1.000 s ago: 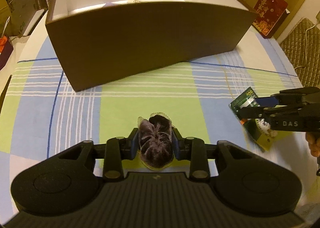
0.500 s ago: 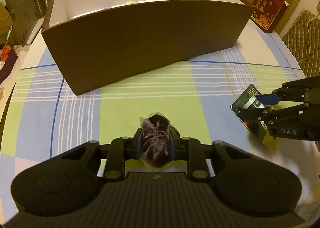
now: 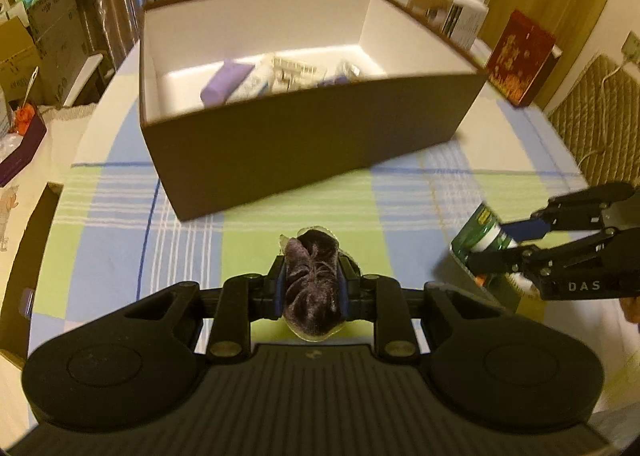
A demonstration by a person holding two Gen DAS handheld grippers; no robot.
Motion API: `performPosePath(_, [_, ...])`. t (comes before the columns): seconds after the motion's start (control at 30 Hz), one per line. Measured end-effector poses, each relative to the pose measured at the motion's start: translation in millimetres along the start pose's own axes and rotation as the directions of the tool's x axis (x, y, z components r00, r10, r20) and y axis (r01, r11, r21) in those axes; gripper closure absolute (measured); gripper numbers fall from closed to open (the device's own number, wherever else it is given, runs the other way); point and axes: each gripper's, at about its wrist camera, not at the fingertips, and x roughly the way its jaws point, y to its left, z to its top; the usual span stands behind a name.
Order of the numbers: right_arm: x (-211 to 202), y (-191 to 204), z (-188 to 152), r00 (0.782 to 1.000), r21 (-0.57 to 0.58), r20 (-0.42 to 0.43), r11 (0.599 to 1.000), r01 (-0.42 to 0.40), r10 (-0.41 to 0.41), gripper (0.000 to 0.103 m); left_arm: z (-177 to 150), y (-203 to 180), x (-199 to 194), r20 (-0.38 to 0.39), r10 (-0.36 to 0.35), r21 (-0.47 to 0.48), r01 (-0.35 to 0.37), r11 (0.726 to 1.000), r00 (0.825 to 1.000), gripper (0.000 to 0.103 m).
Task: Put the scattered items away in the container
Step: 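Carry the scrunchie and pill bottle card over the box and lower them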
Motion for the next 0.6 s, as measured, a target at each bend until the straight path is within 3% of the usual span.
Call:
performPosePath(0.3, [-23.4, -11.1, 24.5, 0.985, 0.133, 0.105, 0.980, -0.149, 0.135, 0.067, 22.7, -1.0, -29.3, 0.080, -0.035, 0.016, 0.034, 0.999, 0.996, 0.083])
performPosePath(0.6, [-39.4, -5.7, 78.0, 0.972, 0.069, 0.190, 0.986, -0.152, 0.137, 0.067, 57.0, 5.2, -45.3, 0.148, -0.050, 0.057, 0.042, 0.997, 0.988, 0.083])
